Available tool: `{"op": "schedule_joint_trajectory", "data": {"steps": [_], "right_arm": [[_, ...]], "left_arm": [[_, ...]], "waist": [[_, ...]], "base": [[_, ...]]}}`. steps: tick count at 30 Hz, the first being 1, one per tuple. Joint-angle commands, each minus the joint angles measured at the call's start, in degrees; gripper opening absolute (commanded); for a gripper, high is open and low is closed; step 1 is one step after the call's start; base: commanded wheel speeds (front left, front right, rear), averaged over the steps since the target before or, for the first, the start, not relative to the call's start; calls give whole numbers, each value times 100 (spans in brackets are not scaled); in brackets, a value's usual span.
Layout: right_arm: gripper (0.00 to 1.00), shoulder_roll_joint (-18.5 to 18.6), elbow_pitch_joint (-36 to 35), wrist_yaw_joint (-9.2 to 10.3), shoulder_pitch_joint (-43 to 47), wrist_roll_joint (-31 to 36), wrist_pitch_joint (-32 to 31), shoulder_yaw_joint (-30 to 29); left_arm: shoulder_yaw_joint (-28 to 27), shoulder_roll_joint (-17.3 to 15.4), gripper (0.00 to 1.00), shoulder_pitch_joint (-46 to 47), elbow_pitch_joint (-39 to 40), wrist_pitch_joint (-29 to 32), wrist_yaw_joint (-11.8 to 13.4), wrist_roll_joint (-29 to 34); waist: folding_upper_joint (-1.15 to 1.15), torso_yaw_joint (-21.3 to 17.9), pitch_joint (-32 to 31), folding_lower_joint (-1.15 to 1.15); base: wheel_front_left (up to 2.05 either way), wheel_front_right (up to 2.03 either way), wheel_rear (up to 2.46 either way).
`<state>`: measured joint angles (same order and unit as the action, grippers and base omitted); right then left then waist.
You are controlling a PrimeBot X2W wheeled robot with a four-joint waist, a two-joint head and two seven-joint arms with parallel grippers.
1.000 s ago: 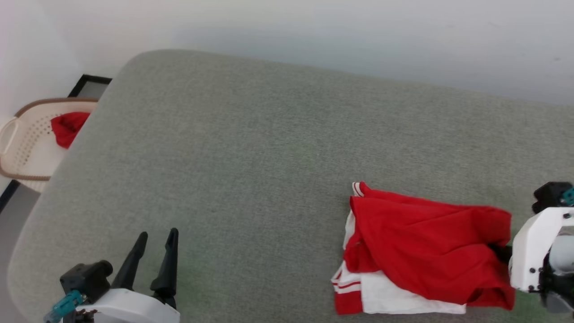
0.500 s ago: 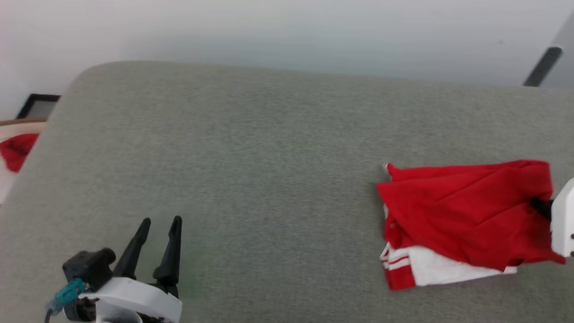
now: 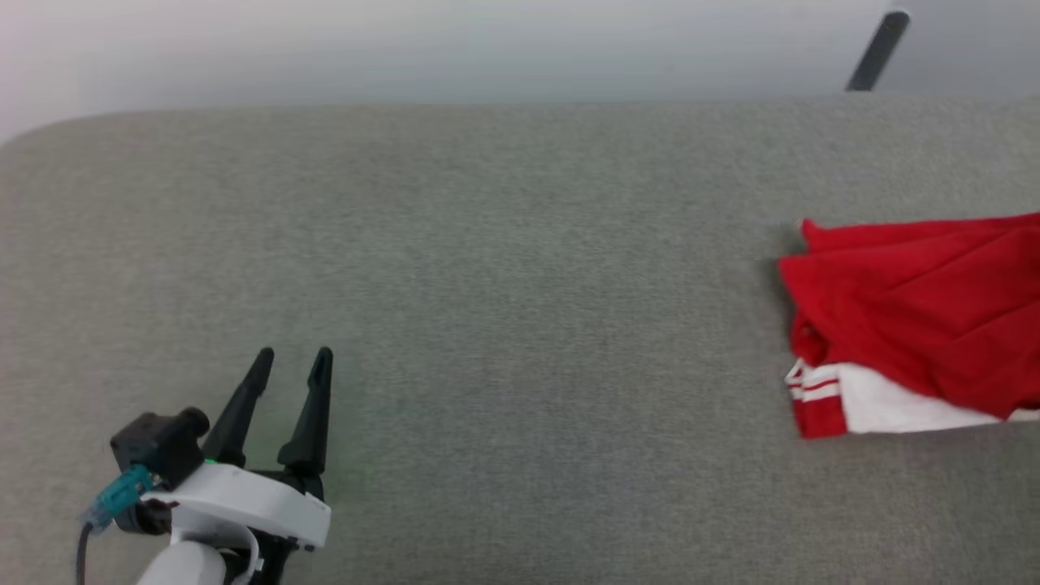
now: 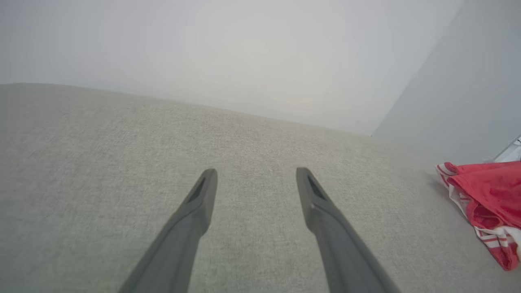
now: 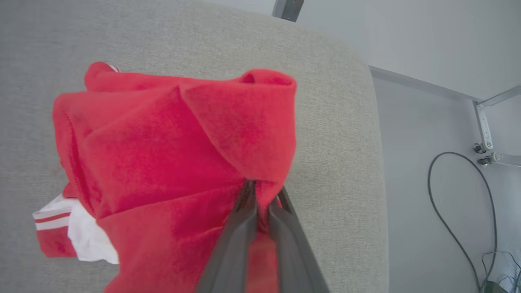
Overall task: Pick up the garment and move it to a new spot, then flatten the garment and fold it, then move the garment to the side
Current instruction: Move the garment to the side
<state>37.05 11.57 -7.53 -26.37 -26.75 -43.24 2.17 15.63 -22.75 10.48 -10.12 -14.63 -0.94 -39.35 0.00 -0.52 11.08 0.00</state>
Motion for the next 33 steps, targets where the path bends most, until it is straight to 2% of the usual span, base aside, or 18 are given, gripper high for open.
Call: {"op": "schedule_joint_trajectory", "data": {"steps": [1,6,13,19,26,27,29,30,31,32,33], "right_arm": [[0,37,21,9,-88,23,55,6],[0,269,335,9,-324,241,448,72],[0,413,1006,9,-668,563,971,97],[0,385,1617,9,-947,863,1444,98],[0,161,2361,9,-1267,1214,2047,114],[4,122,2456,9,-1311,1262,2142,105],[30,67,2641,9,-1381,1336,2302,87],[39,41,2727,9,-1418,1375,2379,84],[47,26,2799,9,-1450,1403,2448,79],[50,9,2886,9,-1481,1433,2503,85],[69,-9,2944,9,-1512,1450,2559,107]], "left_arm": [[-4,-21,100,70,-7,-5,-16,24],[9,-58,100,226,-8,23,-32,60],[63,-106,100,432,-9,69,-54,99],[106,-151,100,580,26,120,-80,126],[145,-184,100,699,33,154,-84,147],[154,-182,100,710,28,160,-84,151],[168,-177,100,733,16,159,-77,157],[173,-176,100,742,8,162,-71,157],[177,-172,100,748,5,161,-62,158],[177,-167,100,743,-7,156,-55,155],[175,-164,100,731,-18,150,-45,150]], "waist": [[0,-212,196,0],[0,-409,400,0],[0,-508,648,0],[0,-469,864,0],[0,-400,997,0],[0,-389,1001,0],[0,-366,999,0],[0,-357,993,0],[0,-348,983,0],[0,-342,964,0],[0,-338,943,0]], "base": [[0,0,0],[0,0,0],[0,0,0],[0,0,0],[0,0,0],[0,0,0],[0,0,0],[0,0,0],[0,0,0],[0,0,0],[0,0,0]]}}
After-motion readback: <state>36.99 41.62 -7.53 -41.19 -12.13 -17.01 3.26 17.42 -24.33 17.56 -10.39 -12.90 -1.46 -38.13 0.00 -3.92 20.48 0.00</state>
